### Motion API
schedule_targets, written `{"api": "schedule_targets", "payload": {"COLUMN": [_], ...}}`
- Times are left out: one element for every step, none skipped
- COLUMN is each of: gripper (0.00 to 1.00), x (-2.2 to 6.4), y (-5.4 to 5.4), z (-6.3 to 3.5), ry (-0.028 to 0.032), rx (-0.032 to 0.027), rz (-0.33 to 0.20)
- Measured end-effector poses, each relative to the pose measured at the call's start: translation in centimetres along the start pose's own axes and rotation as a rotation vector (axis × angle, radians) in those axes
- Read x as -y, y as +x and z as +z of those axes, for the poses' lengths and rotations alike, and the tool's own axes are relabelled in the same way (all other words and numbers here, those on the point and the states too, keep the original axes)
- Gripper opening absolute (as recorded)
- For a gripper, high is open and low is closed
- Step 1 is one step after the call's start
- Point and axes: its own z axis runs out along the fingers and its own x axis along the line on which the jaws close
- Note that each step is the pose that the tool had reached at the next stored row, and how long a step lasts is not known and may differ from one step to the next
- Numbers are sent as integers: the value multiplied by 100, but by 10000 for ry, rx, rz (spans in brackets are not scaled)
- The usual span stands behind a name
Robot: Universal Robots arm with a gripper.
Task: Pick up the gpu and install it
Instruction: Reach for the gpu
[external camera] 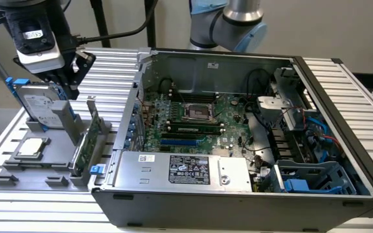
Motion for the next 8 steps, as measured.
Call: {"api": "schedule_targets", "payload": {"gripper": [11, 11, 11, 11, 11, 11, 11, 11], "x": [25, 51, 76, 104, 131, 157, 173, 174], "y": [11, 21, 30, 39, 47, 55, 61, 63], "z": [1, 2, 3, 5, 5, 4, 4, 5], "ry": [2, 3, 5, 5, 7, 10, 21, 21], "rx": [-2, -3, -5, -6, -8, -10, -9, -9], "rz": [0, 0, 0, 0, 1, 1, -1, 0]}}
